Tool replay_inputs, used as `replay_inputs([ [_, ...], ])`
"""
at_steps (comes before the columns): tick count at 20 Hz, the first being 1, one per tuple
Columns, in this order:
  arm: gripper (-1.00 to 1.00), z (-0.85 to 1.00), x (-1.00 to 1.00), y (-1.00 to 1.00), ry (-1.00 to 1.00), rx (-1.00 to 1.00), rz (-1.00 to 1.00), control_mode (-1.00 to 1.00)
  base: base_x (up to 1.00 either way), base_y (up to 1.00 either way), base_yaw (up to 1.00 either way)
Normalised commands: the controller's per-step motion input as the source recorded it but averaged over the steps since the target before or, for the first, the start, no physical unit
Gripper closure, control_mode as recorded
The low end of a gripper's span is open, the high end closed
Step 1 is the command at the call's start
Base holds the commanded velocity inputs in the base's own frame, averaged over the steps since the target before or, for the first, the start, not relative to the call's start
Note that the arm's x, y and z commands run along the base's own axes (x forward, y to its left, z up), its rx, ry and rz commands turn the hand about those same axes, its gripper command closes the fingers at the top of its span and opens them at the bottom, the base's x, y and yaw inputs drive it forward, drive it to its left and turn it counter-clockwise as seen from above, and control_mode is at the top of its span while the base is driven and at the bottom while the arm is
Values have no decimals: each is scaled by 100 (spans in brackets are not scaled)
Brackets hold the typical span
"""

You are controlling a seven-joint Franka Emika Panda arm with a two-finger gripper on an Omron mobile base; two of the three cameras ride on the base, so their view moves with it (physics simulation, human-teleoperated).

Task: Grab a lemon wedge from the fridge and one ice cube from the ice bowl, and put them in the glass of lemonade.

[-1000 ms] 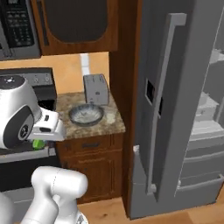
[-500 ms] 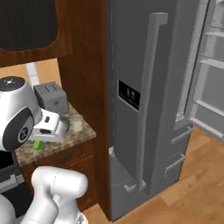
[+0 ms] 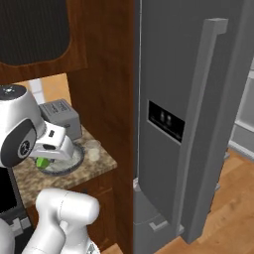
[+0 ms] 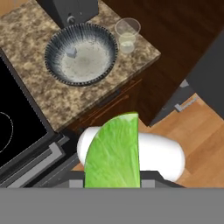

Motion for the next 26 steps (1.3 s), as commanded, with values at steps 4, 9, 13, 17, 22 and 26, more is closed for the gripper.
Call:
replay_inputs([
  [4,100,0,0,0,0,0,0,100,0,0,0],
  [9,100,0,0,0,0,0,0,100,0,0,0],
  [13,100,0,33,20,0,-5,-20,-100,0,0,0],
  [17,100,1,72,24,-3,-12,-27,-100,0,0,0],
  [22,100,-42,94,0,3,-1,-19,-100,0,0,0],
  [26,100,-81,100,9,11,2,-4,-100,0,0,0],
])
